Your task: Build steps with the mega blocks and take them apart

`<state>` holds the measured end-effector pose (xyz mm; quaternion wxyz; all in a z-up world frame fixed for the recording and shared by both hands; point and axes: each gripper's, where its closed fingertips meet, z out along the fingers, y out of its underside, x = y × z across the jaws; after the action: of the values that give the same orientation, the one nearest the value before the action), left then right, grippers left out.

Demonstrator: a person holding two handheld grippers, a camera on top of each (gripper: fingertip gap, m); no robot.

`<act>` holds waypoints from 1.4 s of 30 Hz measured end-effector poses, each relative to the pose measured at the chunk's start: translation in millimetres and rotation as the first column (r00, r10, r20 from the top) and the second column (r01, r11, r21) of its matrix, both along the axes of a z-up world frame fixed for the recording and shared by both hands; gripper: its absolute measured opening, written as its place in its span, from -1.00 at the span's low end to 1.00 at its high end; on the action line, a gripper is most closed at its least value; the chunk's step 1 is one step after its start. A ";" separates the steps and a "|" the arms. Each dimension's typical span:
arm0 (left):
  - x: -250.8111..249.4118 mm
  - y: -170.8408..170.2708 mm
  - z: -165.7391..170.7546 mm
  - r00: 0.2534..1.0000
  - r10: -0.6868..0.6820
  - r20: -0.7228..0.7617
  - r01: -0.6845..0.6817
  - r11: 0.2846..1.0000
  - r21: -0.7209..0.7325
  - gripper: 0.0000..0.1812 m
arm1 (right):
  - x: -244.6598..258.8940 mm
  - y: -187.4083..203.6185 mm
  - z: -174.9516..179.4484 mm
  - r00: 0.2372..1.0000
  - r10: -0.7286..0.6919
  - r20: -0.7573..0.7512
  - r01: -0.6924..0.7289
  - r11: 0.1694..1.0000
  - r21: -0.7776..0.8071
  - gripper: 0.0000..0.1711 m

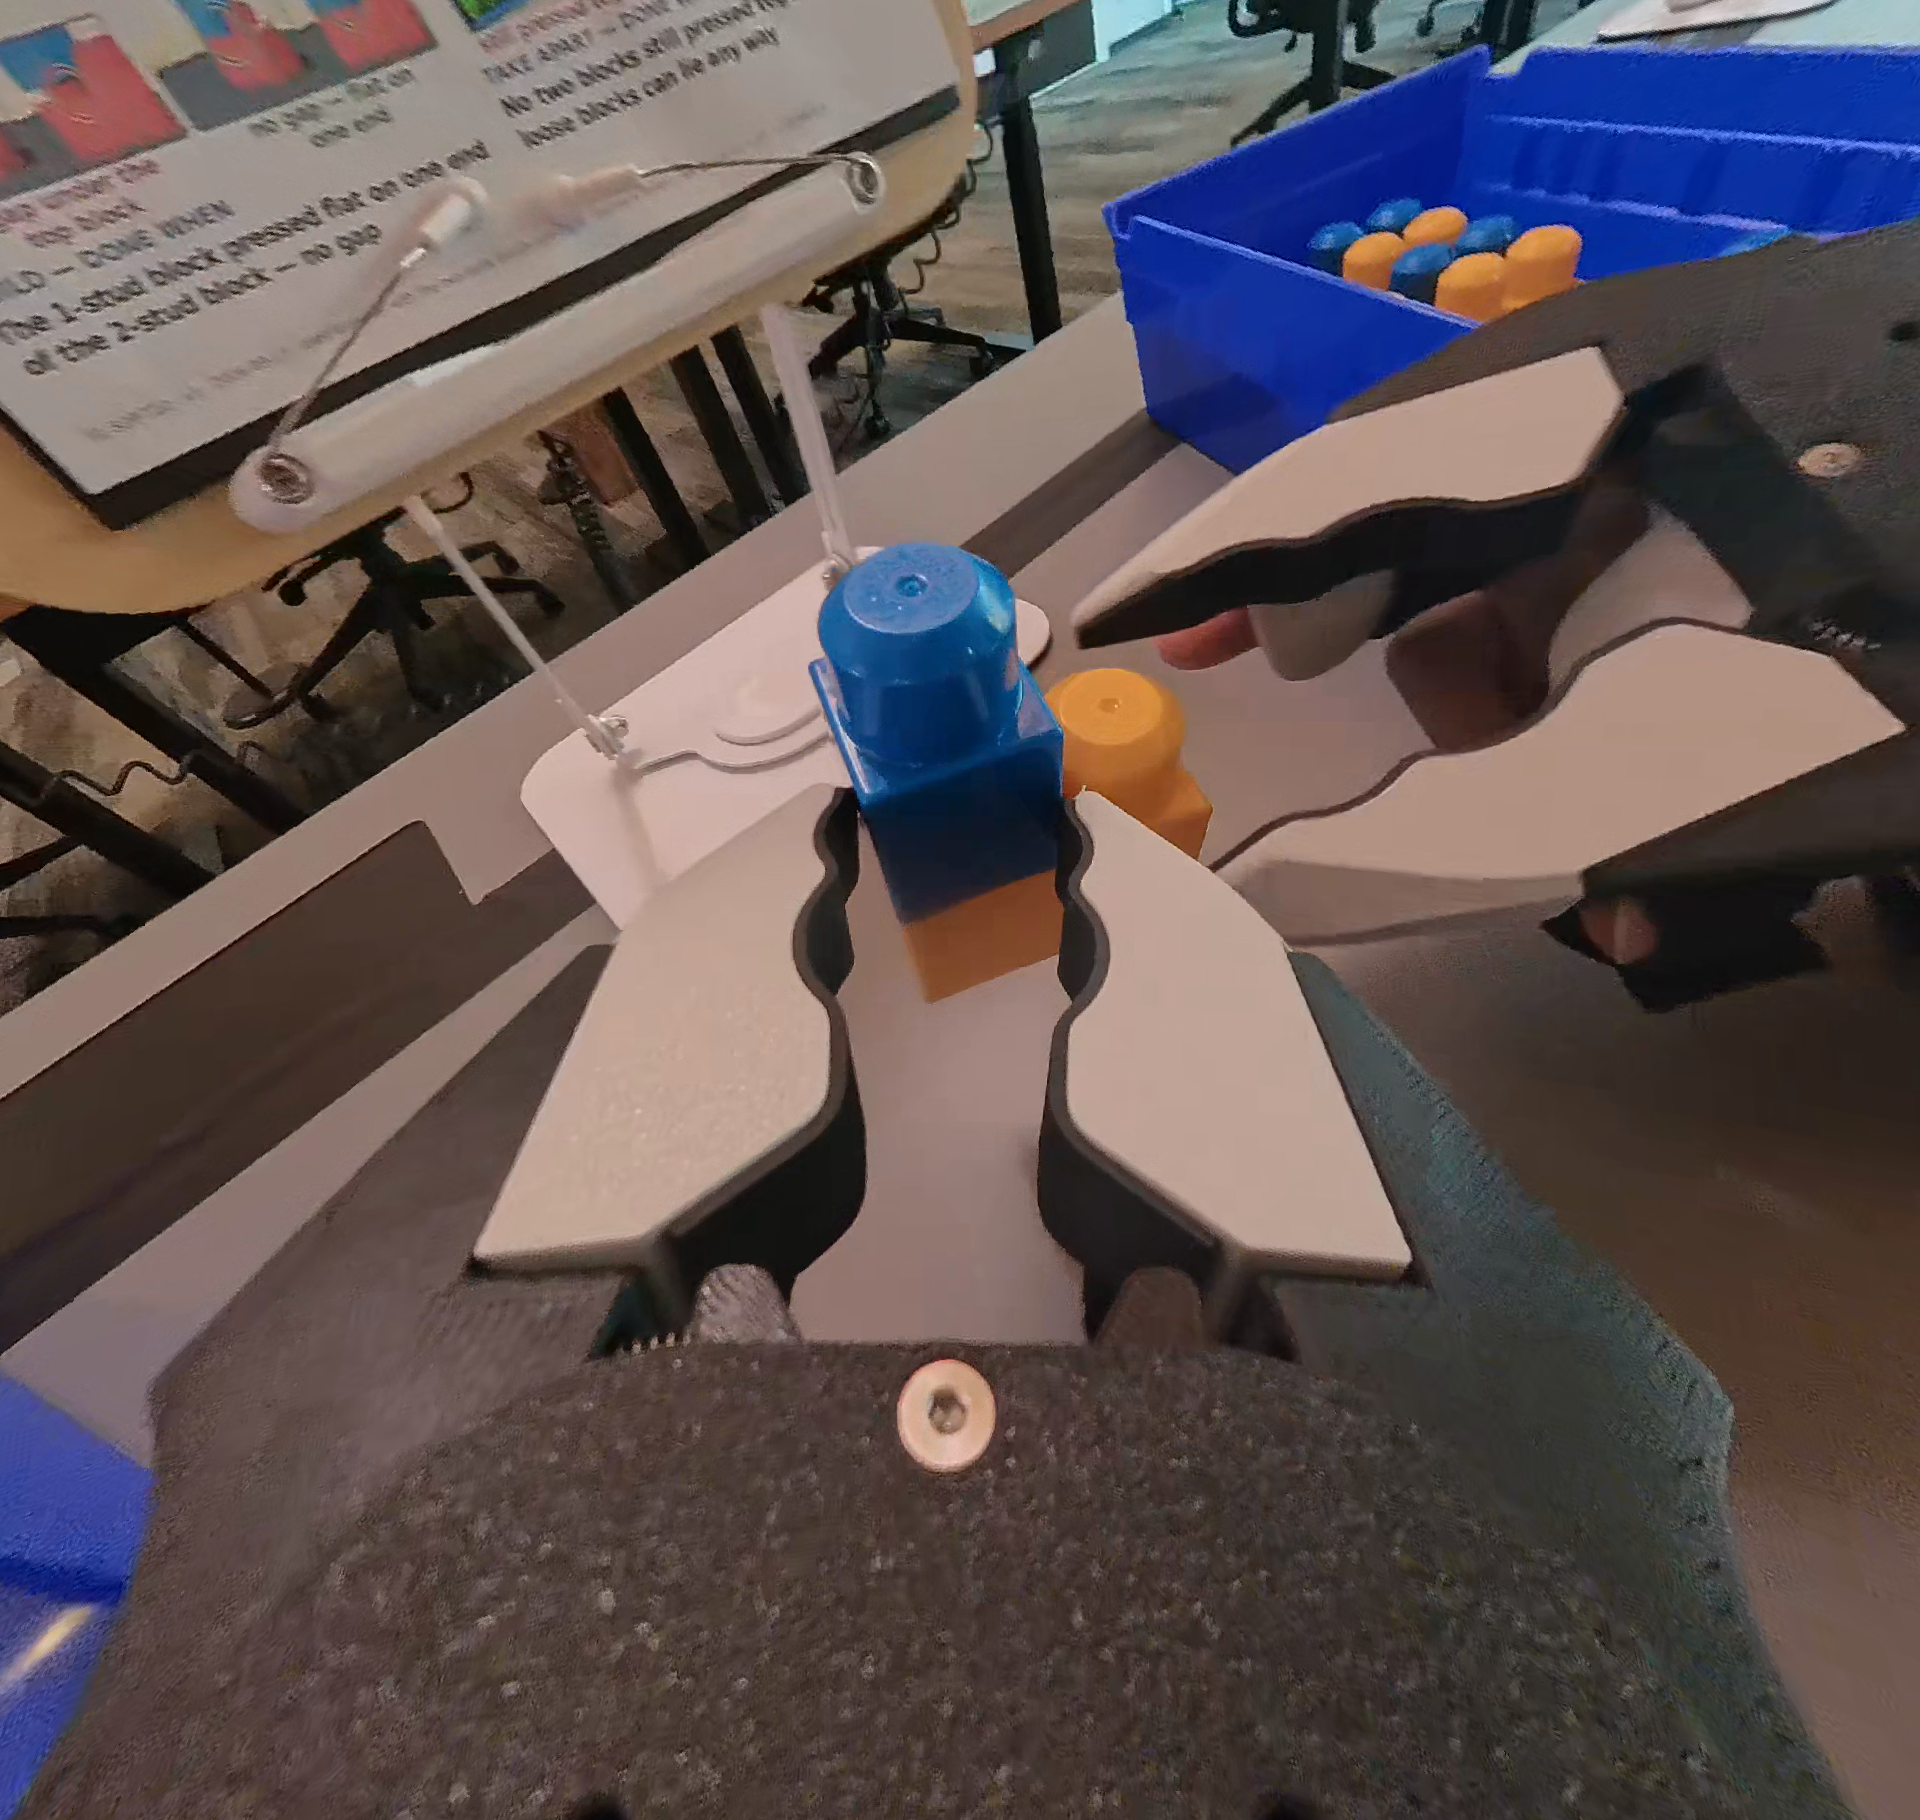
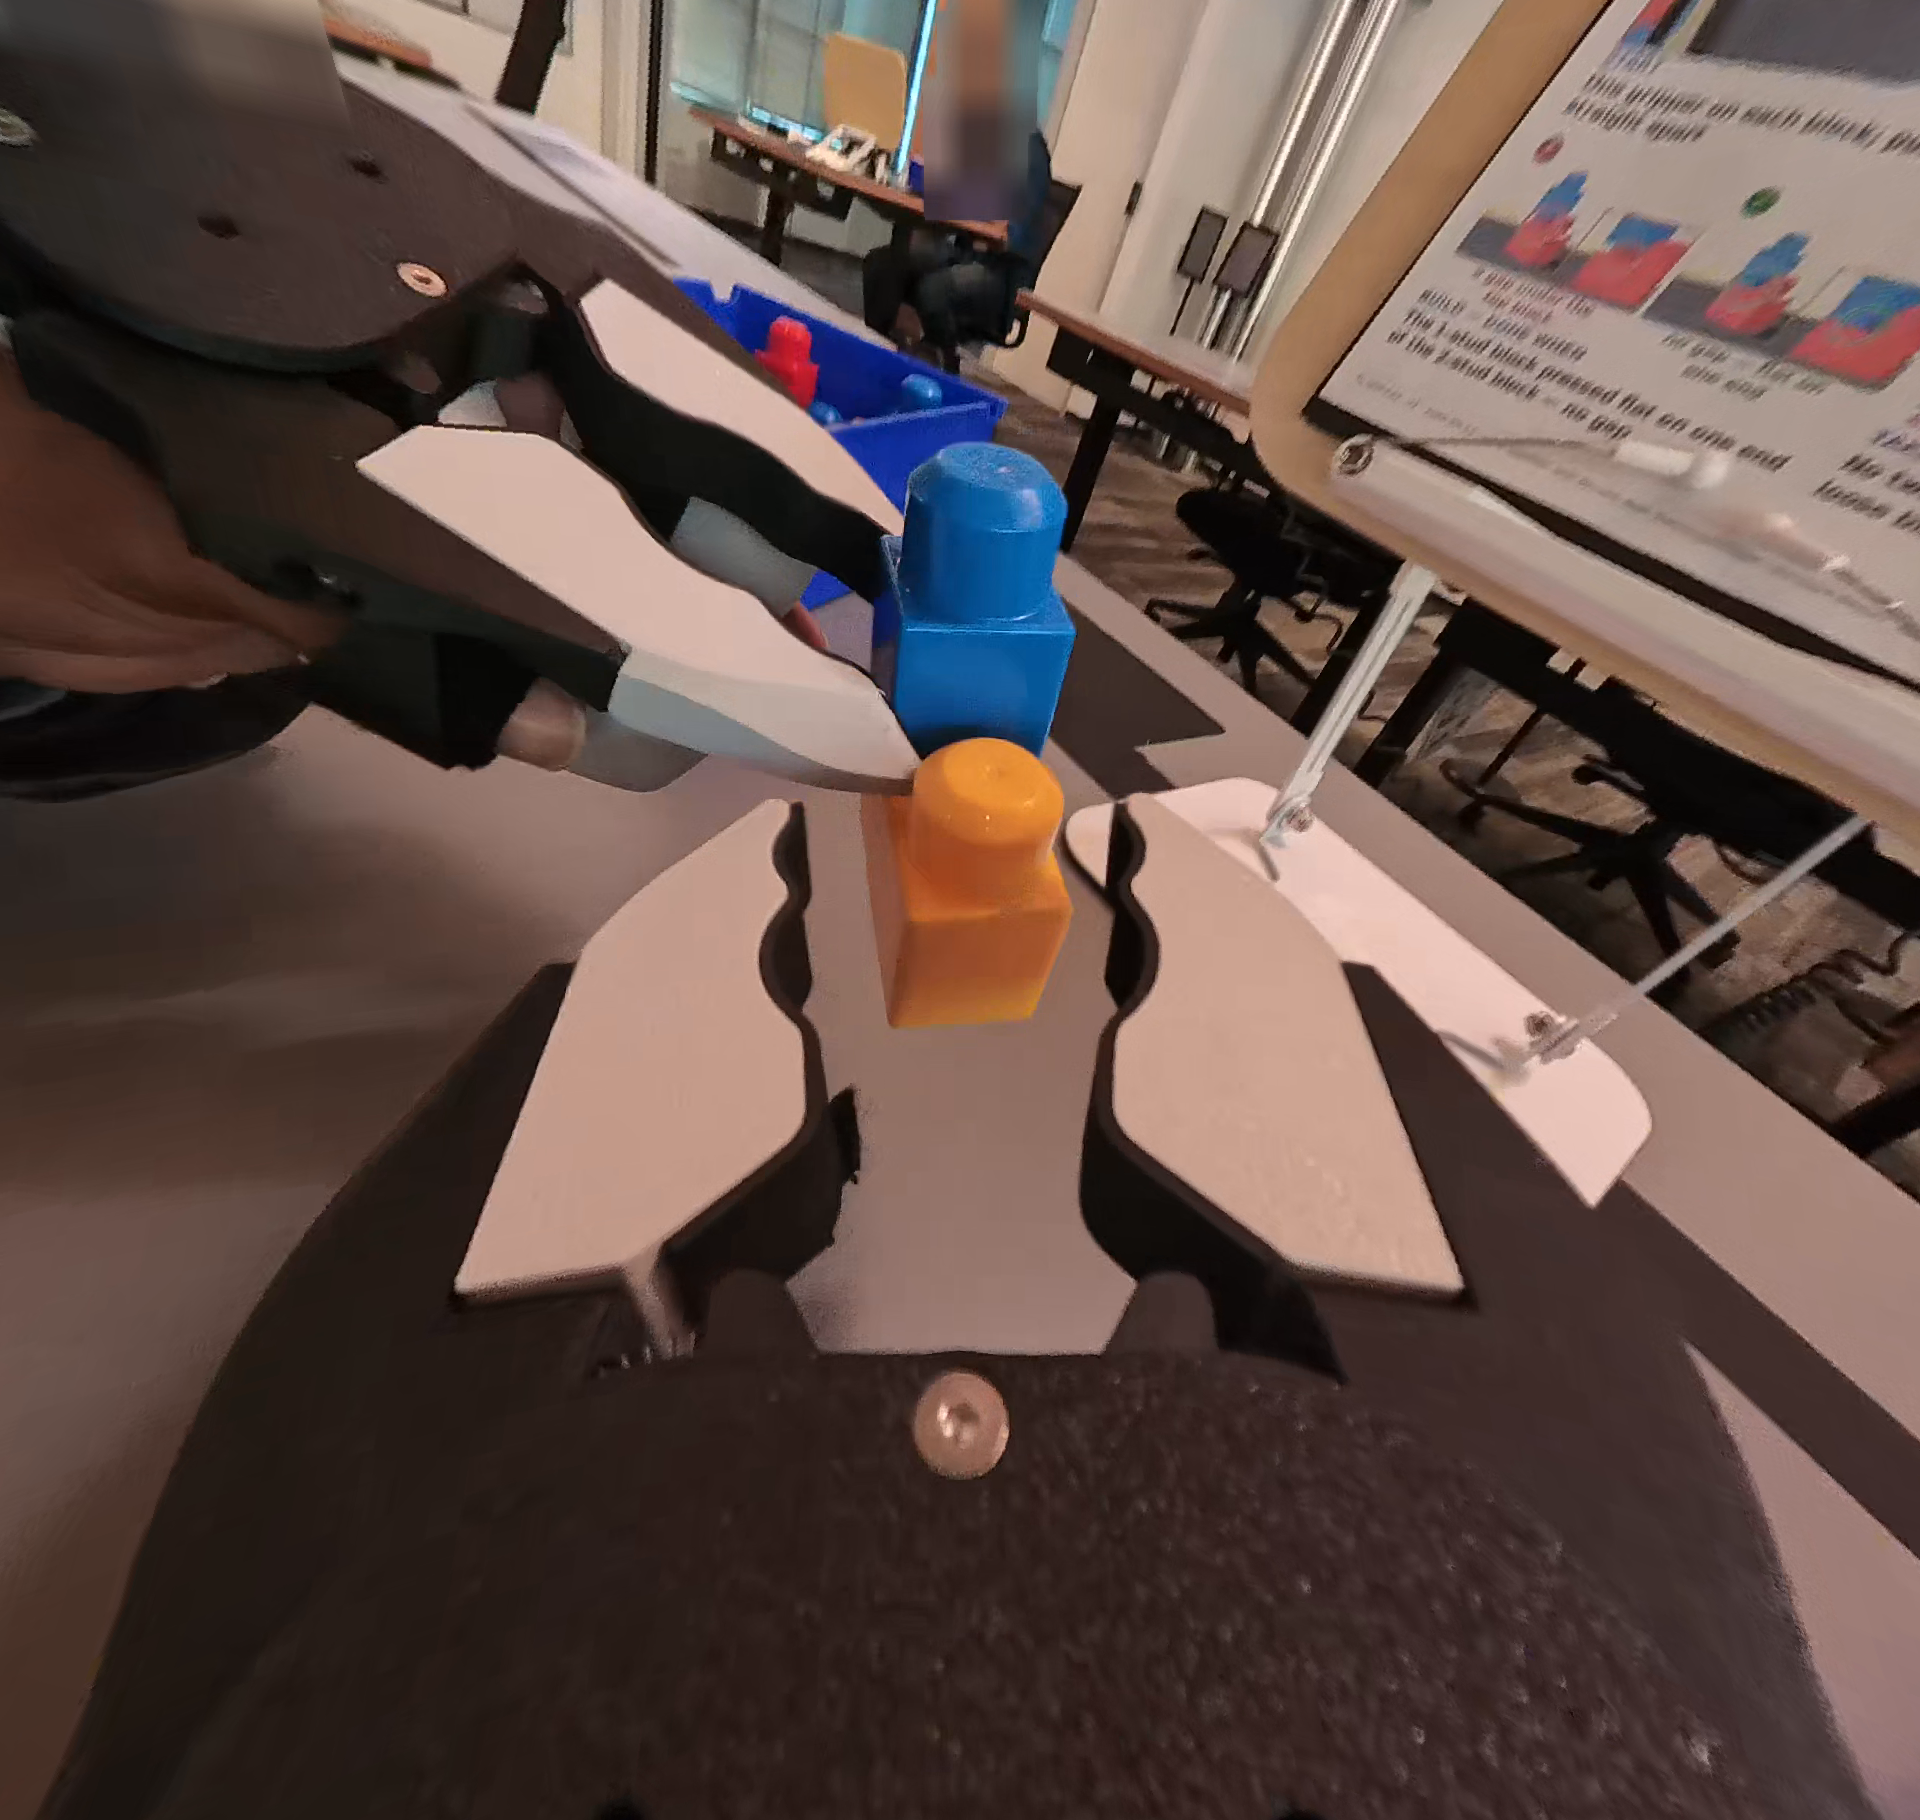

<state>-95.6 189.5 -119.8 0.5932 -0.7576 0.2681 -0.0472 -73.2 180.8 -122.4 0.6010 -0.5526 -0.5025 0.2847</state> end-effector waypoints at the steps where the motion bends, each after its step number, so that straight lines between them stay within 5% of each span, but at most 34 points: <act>1: 3.4 -1.0 -1.9 1.000 -0.009 -0.009 0.009 1.000 0.000 -0.59 | -1.0 0.3 -4.8 1.000 0.002 0.024 -0.002 1.000 -0.008 -0.31; 8: 17.8 -7.9 1.8 0.997 -0.067 0.025 0.067 0.998 0.011 -0.59 | 0.2 11.6 -29.4 0.989 -0.060 0.134 0.063 0.998 -0.015 -0.28; 11: 26.0 -12.6 6.2 0.993 -0.105 0.058 0.104 0.994 0.025 -0.60 | 0.5 9.3 -23.1 0.992 -0.072 0.103 0.071 0.997 0.019 -0.48; 32: 32.0 -22.2 27.2 0.993 -0.114 0.043 0.104 0.978 0.183 -0.61 | -1.7 4.9 -17.0 0.990 -0.060 0.125 0.065 0.997 -0.032 -0.51; 35: 27.5 -28.8 55.5 0.989 -0.115 0.096 0.083 0.955 0.284 -0.61 | -0.5 9.4 -47.3 0.959 -0.085 0.271 0.090 0.996 -0.004 -0.51; 42: 14.3 -39.8 90.0 0.993 -0.091 0.072 0.056 0.920 0.387 -0.61 | -4.7 5.9 -44.0 0.976 -0.055 0.212 0.078 0.992 -0.099 -0.51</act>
<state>-81.3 149.7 -29.8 0.7392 -0.6132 0.2740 -0.0493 -78.0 186.7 -166.4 0.5236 -0.6273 -0.5280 0.2312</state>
